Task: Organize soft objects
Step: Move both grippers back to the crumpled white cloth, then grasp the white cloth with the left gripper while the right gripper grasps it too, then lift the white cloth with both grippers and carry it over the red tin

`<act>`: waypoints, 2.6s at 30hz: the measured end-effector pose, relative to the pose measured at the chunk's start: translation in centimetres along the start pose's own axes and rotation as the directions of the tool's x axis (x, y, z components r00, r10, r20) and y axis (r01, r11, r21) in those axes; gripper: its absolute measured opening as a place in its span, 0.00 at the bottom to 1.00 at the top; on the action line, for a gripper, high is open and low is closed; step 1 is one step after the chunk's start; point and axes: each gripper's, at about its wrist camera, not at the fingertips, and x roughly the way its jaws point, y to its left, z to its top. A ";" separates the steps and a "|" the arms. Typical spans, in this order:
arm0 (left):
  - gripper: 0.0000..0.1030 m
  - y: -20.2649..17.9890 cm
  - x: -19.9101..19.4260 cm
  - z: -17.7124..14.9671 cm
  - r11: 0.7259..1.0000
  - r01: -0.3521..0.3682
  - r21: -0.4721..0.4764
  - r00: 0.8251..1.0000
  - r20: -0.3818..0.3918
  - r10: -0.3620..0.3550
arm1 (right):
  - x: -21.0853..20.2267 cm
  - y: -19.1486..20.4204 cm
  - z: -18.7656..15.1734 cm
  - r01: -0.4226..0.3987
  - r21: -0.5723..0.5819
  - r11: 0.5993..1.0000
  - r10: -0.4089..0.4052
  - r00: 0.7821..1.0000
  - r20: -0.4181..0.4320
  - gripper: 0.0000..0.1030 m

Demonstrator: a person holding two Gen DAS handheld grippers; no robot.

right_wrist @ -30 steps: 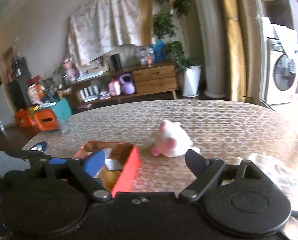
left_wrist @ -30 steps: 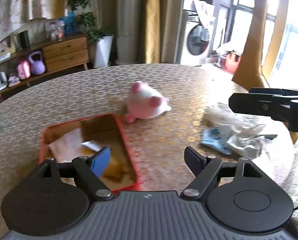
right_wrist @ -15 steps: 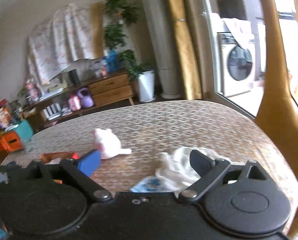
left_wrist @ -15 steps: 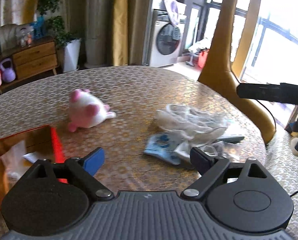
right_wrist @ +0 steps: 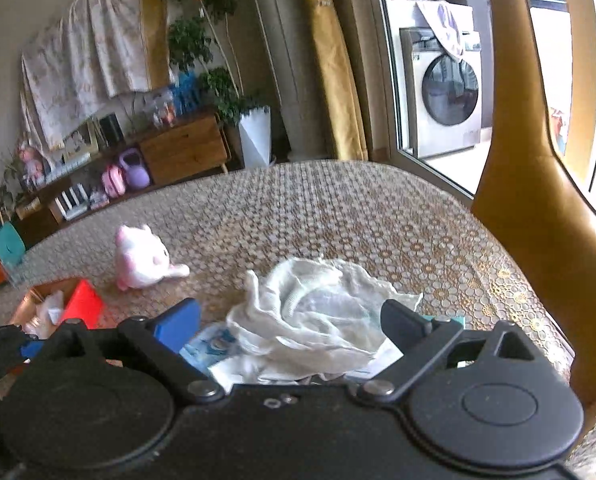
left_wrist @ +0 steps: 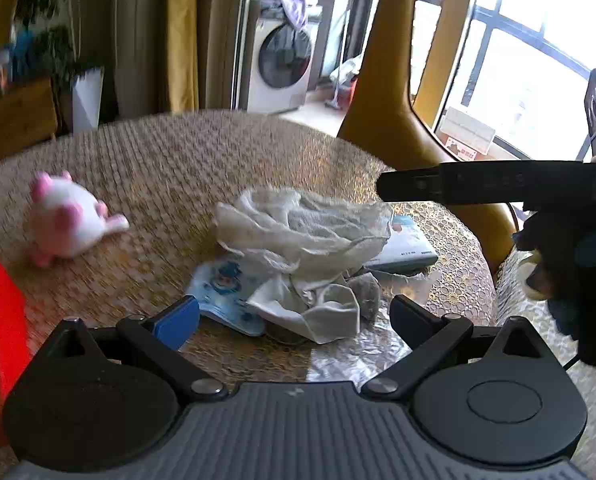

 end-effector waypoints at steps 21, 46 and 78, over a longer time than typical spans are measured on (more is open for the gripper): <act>0.99 -1.6 10.1 -0.1 0.998 -0.051 0.038 0.998 -0.041 0.053 | 13.4 -0.1 -0.7 -0.077 -0.156 0.985 0.037 0.968 -0.247 0.94; 0.54 -3.8 13.8 -1.2 0.991 -0.008 0.137 0.997 -0.077 0.019 | 15.4 -2.7 -1.7 -0.062 -0.150 0.987 0.023 0.967 -0.254 0.54; 0.11 0.3 4.8 3.5 0.999 -0.018 -0.047 0.999 0.050 0.021 | 4.7 -4.4 2.3 -0.101 0.035 0.994 0.101 0.995 0.002 0.06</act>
